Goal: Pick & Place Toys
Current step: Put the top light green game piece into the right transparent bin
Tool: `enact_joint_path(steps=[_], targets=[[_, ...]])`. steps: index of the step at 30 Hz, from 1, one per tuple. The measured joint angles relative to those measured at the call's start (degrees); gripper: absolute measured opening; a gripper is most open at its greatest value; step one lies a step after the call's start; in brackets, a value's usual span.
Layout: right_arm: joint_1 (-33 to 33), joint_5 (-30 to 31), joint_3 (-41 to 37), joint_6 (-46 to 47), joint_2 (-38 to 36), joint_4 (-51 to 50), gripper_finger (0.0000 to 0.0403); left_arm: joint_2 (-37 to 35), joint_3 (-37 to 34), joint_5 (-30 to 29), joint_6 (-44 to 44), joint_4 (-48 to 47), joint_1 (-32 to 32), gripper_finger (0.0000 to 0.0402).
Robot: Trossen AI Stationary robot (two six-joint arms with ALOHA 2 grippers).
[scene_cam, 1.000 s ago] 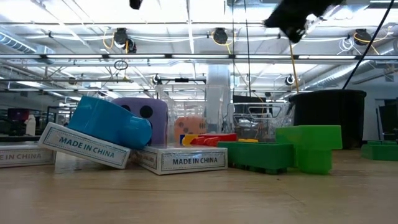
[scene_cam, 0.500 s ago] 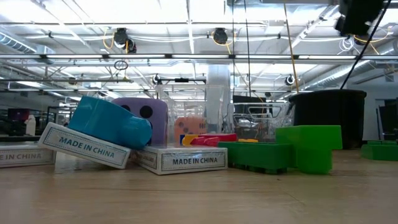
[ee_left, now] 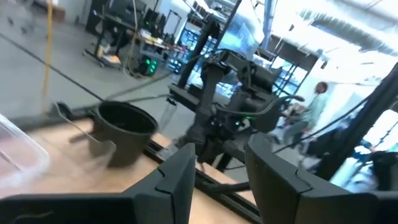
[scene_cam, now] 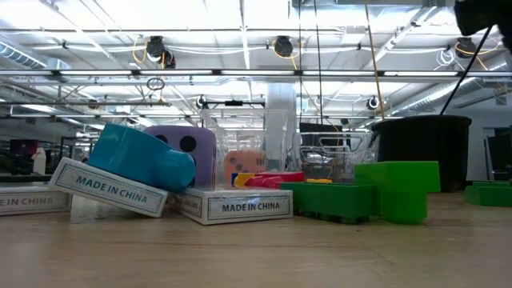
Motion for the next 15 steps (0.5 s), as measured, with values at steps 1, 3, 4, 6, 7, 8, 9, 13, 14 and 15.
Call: enact_joint_path(steps=[1, 3, 4, 6, 7, 8, 9, 13, 14, 15], targets=[[0.1, 2.1, 0.0, 1.6, -0.2, -1.3, 0.0, 0.0, 0.0, 0.0, 1.4, 0.0, 0.3, 0.0145], [0.0, 5.0, 0.0, 3.3, -0.9, -2.2, 0.0, 0.0, 0.0, 0.0, 4.1, -0.1, 0.7, 0.0145], [-0.1, 5.7, 0.0, 3.7, -1.3, -2.1, 0.0, -0.1, 0.0, 0.0, 5.5, -0.1, 0.9, 0.0145], [-0.5, 5.6, 0.0, 4.9, -2.1, -1.8, 0.0001, -0.3, 0.0, 0.0, 8.9, -0.1, 1.3, 0.0145], [-0.7, 5.6, 0.0, 5.9, -2.5, -1.6, 0.0004, -0.4, 0.0, 0.0, 10.8, 0.0, 1.6, 0.0145], [-0.8, 5.6, 0.0, 7.0, -2.8, -1.5, 0.0008, -0.4, 0.0, 0.1, 12.7, 0.0, 1.9, 0.0145], [-0.8, 5.5, 0.0, 8.2, -3.2, -1.3, 0.0015, -0.4, 0.0, 0.1, 14.7, 0.0, 2.3, 0.0145], [-0.7, 5.5, 0.0, 13.2, -4.0, -0.5, 0.0056, -2.3, 0.0, 0.3, 21.0, -0.6, 3.3, 0.0145], [-0.7, 5.5, 0.0, 14.3, -4.0, -0.4, 0.007, -2.7, 0.1, 0.5, 21.6, -0.1, 3.8, 0.0145], [-0.7, 5.3, 0.0, 15.4, -3.9, -0.1, 0.0084, -3.1, 0.2, 0.7, 21.9, -0.1, 4.2, 0.0145]])
